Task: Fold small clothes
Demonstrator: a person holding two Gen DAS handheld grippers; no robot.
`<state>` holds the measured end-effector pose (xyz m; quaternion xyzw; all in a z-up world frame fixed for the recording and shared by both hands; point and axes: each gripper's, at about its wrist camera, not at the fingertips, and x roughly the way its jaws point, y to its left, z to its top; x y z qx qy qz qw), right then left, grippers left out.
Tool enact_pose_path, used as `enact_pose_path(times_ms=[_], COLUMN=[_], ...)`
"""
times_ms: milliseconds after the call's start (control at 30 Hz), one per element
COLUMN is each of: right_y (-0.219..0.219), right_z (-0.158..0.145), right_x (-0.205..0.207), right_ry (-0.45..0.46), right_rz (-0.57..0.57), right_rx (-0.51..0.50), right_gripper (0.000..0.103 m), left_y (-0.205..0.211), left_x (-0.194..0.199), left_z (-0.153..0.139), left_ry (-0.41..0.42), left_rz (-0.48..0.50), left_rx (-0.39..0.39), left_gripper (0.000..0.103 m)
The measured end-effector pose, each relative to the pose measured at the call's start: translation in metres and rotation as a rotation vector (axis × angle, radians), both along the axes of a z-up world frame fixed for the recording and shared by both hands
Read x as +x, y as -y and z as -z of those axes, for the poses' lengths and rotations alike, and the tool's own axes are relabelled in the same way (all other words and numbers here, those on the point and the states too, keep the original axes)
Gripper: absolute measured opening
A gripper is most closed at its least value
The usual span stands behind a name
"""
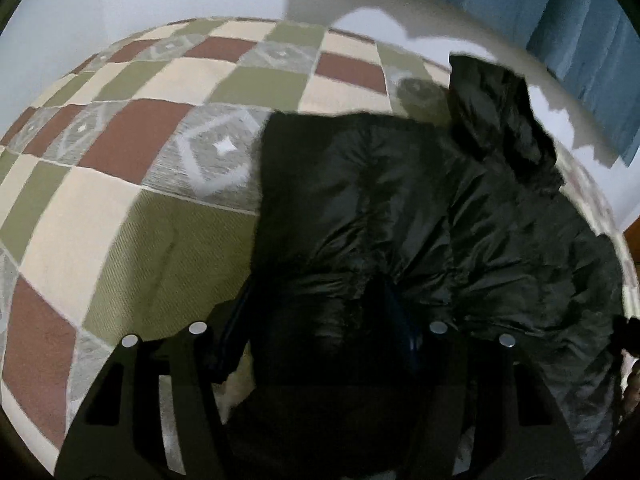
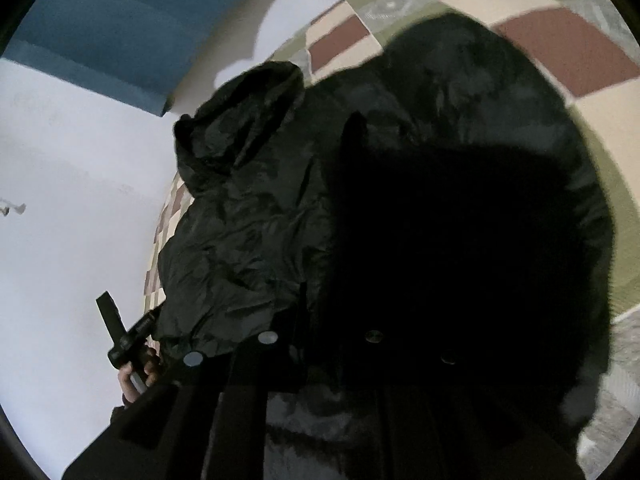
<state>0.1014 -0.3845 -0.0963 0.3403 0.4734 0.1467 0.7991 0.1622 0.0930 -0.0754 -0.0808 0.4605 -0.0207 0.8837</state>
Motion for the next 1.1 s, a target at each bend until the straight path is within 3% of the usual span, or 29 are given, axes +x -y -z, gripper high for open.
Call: enact_pose_path(times_ms=[67,167,267,367,467,567,633,700,800,833,933,1000,1100], right_y=[0.007,0.018,0.009,-0.012,-0.03,-0.03,-0.021,-0.013,-0.009,-0.009,-0.01,-0.008,-0.007], right_z=[-0.014,-0.038,-0.045,-0.041,-0.023,0.006,0.029,0.041,0.04,0.035,0.009,-0.012,-0.036], right_x=[-0.008,-0.02,-0.018,-0.01,0.005,0.021,0.026,0.026,0.024,0.023,0.016,0.012,0.019], right_ry=[0.034,0.109,0.148,0.152,0.113,0.001,-0.047,-0.073,-0.081,-0.082,-0.038,0.026,0.1], right_rz=[0.016,0.054,0.008,-0.054,-0.102,-0.06,-0.028,0.002,-0.005,-0.011,-0.027,-0.033,-0.043], right_rx=[-0.025,0.016,0.104,0.121,0.129,0.037,0.115,0.143,0.15,0.141,0.107,0.097,0.098], right_gripper=[0.023,0.033,0.034,0.034,0.034,0.034,0.028,0.003,0.001,0.003,0.022,0.046,0.054], left_y=[-0.006,-0.002,0.01,0.017,0.012,0.011,0.01,0.011,0.01,0.008,0.004,-0.001,-0.002], left_x=[-0.014,-0.033,-0.04,-0.033,-0.026,-0.022,-0.02,-0.021,-0.023,-0.024,-0.034,-0.04,-0.031], left_z=[-0.017,-0.037,-0.036,-0.022,-0.007,0.003,0.01,0.017,0.013,0.009,-0.014,-0.035,-0.058], left_ry=[0.052,0.118,0.118,0.081,0.038,0.006,-0.016,-0.015,0.0,0.005,0.047,0.104,0.167], left_rz=[-0.007,0.042,0.102,0.096,0.065,0.064,0.071,0.076,0.078,0.076,0.064,0.07,0.074], left_rx=[-0.035,-0.096,-0.113,-0.069,-0.068,-0.037,-0.03,-0.013,-0.016,-0.018,-0.037,-0.084,-0.098], left_gripper=[0.059,0.06,0.06,0.06,0.06,0.06,0.06,0.06,0.06,0.06,0.06,0.06,0.062])
